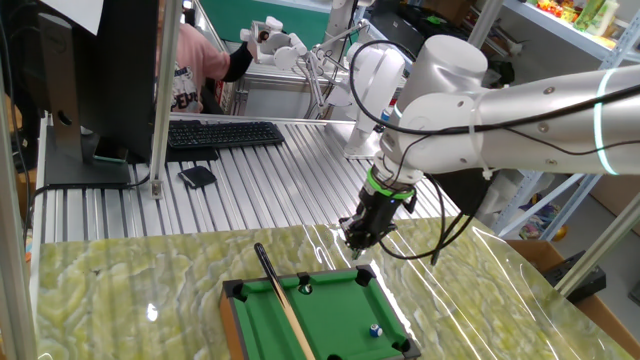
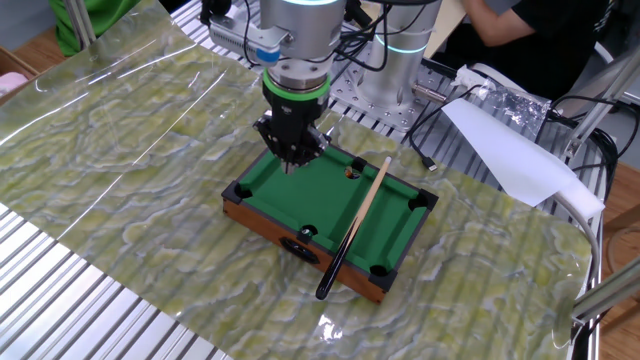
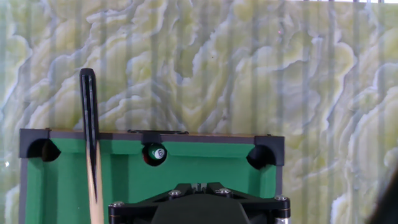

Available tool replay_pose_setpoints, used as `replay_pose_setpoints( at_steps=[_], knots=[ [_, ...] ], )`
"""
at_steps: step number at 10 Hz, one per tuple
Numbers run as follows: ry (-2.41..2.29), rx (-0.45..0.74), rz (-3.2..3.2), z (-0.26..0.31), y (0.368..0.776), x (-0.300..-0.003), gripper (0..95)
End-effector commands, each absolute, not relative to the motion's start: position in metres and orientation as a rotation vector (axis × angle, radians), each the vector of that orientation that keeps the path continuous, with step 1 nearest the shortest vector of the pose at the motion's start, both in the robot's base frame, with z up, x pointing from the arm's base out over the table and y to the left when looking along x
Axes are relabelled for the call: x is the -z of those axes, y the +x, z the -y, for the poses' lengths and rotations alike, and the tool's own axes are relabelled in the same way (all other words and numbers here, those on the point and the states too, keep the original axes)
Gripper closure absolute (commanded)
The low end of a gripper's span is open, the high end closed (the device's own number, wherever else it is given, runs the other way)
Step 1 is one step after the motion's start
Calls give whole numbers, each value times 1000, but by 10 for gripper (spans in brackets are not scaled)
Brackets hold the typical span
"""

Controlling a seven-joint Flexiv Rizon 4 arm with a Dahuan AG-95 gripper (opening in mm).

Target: Hit the pool ball

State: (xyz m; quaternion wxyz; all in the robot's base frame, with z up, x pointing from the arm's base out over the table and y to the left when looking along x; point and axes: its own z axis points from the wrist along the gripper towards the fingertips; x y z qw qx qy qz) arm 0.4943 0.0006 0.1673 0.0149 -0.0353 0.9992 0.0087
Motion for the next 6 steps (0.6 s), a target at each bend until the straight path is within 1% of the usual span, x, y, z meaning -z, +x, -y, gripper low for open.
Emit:
replay_pose_setpoints(
  at_steps=[1,6],
  knots=[
    [-106,-33,-3109,-7,495,-169,950],
    [-27,-20,-3105,-44,484,-179,950]
  ],
)
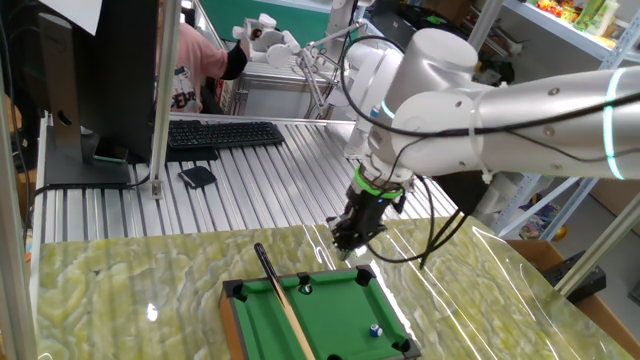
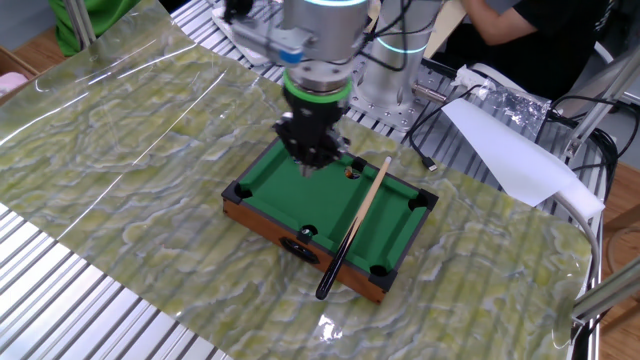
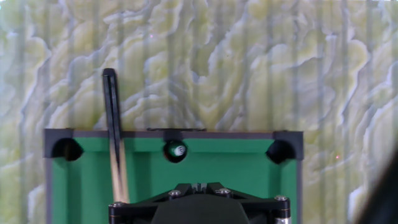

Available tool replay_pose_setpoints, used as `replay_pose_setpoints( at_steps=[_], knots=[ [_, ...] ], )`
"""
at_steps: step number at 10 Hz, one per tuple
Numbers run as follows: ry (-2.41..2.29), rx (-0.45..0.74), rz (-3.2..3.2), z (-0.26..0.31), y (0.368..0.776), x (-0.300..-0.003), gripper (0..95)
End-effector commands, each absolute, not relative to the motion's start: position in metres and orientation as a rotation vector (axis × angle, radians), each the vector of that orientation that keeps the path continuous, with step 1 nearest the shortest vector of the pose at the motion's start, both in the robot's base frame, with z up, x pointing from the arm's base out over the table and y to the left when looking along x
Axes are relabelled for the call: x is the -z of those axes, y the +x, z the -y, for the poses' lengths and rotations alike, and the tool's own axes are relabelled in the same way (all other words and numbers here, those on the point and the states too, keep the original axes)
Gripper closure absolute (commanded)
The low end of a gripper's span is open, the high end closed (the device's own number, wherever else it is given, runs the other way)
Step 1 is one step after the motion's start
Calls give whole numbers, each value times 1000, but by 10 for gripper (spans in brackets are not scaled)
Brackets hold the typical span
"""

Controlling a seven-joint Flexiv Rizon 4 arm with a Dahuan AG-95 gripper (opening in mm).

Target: Hit the pool ball

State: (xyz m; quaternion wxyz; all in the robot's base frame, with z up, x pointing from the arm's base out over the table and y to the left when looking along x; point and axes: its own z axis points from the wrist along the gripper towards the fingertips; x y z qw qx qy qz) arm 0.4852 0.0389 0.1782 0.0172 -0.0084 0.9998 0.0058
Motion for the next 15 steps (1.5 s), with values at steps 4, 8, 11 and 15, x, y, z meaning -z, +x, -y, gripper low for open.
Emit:
replay_pose_setpoints(
  at_steps=[4,8,11,15],
  knots=[
    [21,-2,-3093,-70,477,-177,950],
    [100,3,-3091,-99,467,-181,950],
    [92,-2,-3090,-120,458,-183,950],
    [-12,-2,-3089,-128,466,-183,950]
  ],
)
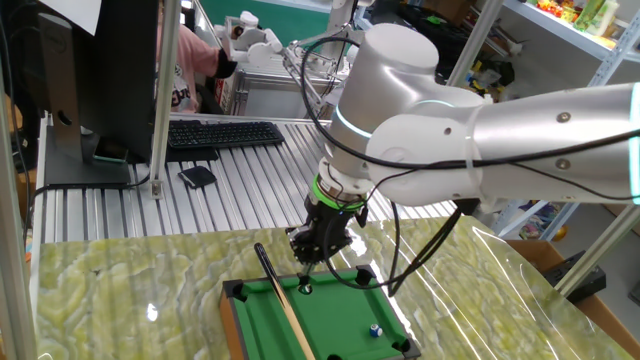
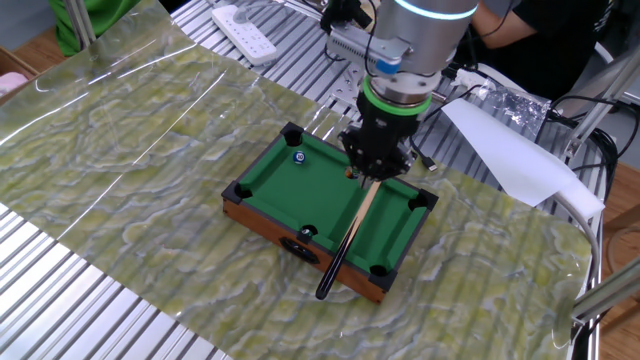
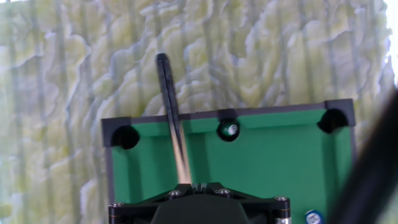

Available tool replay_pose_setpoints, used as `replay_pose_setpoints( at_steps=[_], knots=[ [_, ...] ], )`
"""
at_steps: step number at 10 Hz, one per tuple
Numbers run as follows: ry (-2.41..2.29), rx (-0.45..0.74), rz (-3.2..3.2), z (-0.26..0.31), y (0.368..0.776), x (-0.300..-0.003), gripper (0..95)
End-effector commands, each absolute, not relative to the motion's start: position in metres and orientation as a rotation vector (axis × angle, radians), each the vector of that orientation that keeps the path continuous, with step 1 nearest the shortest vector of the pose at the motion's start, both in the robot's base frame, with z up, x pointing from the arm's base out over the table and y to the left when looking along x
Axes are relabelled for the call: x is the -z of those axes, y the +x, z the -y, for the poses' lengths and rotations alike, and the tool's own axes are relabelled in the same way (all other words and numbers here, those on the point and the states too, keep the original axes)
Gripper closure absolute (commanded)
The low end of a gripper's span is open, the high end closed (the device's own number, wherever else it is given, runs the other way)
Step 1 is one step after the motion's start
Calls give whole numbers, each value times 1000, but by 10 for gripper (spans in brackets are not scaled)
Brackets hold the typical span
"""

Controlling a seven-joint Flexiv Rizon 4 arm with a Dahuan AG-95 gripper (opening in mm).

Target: Hit the pool ball

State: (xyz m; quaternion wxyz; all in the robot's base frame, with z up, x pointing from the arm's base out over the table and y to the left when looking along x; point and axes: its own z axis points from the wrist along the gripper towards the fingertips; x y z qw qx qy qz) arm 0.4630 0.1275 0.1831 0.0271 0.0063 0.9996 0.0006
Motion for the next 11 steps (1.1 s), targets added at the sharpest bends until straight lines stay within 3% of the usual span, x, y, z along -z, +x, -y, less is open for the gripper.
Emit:
replay_pose_setpoints(
  at_steps=[1,10,11],
  knots=[
    [-44,-1,-3087,-129,470,-182,950],
    [-98,-12,-3021,-133,497,-169,950],
    [-97,-11,-3022,-133,501,-169,760]
  ],
)
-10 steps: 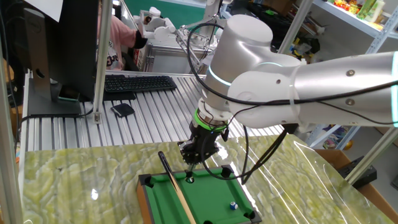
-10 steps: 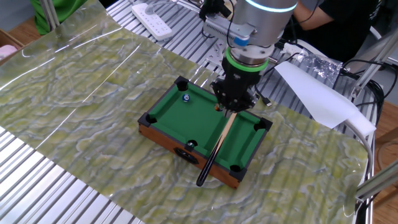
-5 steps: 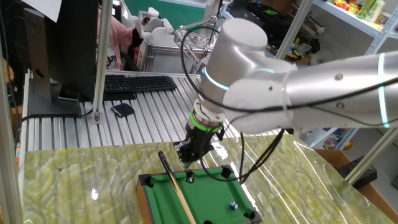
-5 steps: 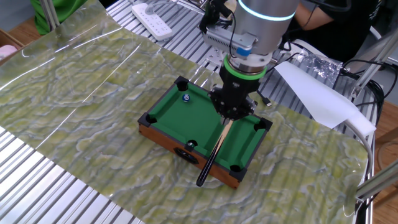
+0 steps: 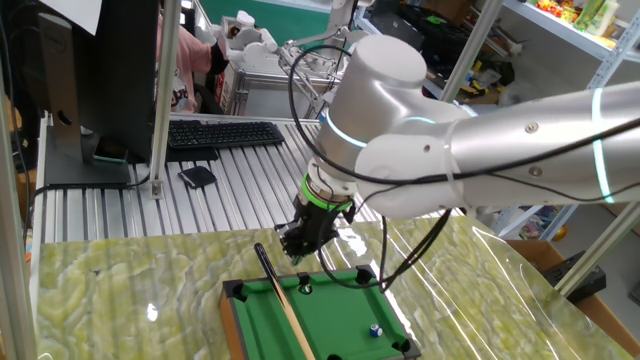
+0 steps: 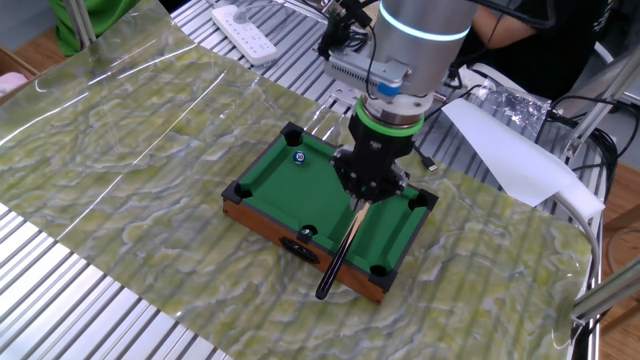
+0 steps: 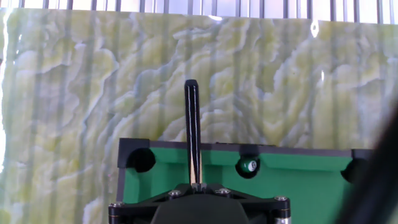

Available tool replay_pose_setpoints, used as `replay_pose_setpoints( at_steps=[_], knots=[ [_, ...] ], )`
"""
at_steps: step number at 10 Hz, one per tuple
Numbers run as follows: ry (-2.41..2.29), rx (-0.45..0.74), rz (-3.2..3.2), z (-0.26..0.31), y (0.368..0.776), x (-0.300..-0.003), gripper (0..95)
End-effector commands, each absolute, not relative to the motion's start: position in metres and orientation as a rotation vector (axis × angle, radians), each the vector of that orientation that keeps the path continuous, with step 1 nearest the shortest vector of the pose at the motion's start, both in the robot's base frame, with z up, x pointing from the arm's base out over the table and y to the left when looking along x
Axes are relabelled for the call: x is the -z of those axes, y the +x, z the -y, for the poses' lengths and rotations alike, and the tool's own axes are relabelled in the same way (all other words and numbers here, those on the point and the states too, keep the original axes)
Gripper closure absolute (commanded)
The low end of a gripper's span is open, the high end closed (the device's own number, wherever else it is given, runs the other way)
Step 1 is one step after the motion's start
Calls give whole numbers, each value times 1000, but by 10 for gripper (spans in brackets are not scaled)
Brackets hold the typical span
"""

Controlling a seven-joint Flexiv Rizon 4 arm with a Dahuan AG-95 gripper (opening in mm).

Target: Hit the pool ball

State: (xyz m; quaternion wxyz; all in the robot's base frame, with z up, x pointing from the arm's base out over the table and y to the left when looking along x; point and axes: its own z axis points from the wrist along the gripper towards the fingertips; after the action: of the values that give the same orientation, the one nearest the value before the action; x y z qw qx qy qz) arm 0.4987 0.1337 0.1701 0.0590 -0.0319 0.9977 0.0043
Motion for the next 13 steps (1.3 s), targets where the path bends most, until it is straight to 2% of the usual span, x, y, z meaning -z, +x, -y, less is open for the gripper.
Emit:
replay_pose_setpoints(
  at_steps=[1,7,8,13],
  knots=[
    [-98,-10,-3022,-133,505,-171,760],
    [-106,-11,-3020,-132,523,-168,760],
    [-107,-12,-3018,-132,527,-166,570],
    [-105,-27,-3000,-132,537,-154,570]
  ],
)
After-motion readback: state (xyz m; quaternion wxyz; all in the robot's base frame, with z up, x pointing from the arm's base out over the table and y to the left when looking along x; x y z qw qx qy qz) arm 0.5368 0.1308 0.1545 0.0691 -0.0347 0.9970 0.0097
